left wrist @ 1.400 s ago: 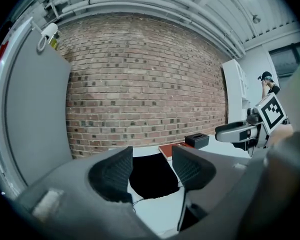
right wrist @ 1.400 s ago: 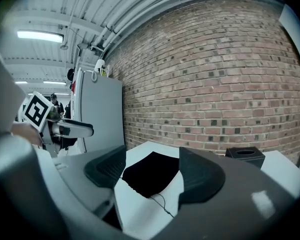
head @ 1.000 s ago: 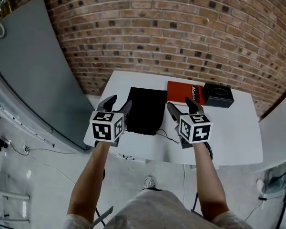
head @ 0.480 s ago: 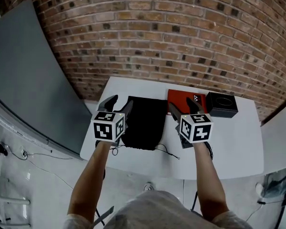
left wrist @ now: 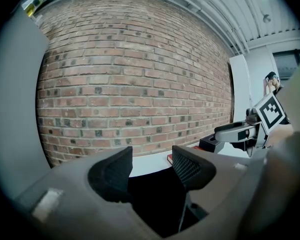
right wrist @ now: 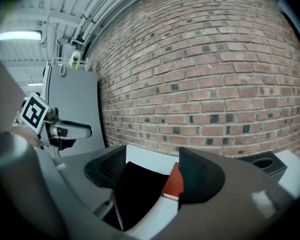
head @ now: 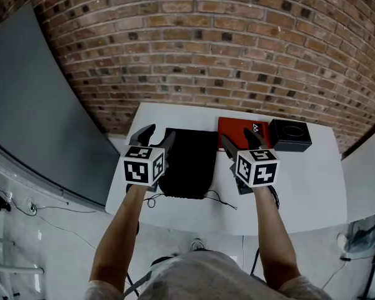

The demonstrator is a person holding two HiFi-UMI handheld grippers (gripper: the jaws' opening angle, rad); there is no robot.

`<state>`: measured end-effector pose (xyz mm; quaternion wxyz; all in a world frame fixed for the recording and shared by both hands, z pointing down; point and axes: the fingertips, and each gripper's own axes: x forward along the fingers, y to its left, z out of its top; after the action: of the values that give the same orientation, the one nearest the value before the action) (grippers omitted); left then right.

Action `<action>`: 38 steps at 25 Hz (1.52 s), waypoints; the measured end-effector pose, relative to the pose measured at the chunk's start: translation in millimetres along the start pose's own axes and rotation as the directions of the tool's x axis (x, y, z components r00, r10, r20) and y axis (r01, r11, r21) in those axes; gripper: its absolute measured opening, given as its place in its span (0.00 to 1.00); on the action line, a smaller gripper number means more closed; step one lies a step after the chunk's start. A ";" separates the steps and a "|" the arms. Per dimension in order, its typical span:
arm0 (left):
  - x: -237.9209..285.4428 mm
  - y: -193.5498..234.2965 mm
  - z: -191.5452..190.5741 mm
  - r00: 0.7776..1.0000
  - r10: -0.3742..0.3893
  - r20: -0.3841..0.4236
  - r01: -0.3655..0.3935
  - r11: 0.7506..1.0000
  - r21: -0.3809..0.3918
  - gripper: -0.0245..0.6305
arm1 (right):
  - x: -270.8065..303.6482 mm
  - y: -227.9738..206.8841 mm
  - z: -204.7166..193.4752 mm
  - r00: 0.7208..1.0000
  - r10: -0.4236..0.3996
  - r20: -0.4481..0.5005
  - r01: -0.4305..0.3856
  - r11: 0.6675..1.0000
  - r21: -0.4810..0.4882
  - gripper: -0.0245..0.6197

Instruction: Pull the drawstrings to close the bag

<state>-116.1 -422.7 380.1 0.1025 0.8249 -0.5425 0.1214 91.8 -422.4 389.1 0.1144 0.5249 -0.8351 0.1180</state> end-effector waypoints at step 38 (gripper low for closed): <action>-81.0 -10.1 -140.5 0.920 -0.340 -0.193 0.356 0.933 0.057 0.43 | -93.8 94.9 -106.4 0.971 -0.092 -0.219 0.052 0.982 -0.182 0.53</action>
<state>-150.2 -306.0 487.9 0.1333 0.8976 -0.3696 0.2000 52.8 -269.0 452.9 0.2587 0.5261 -0.8041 0.0987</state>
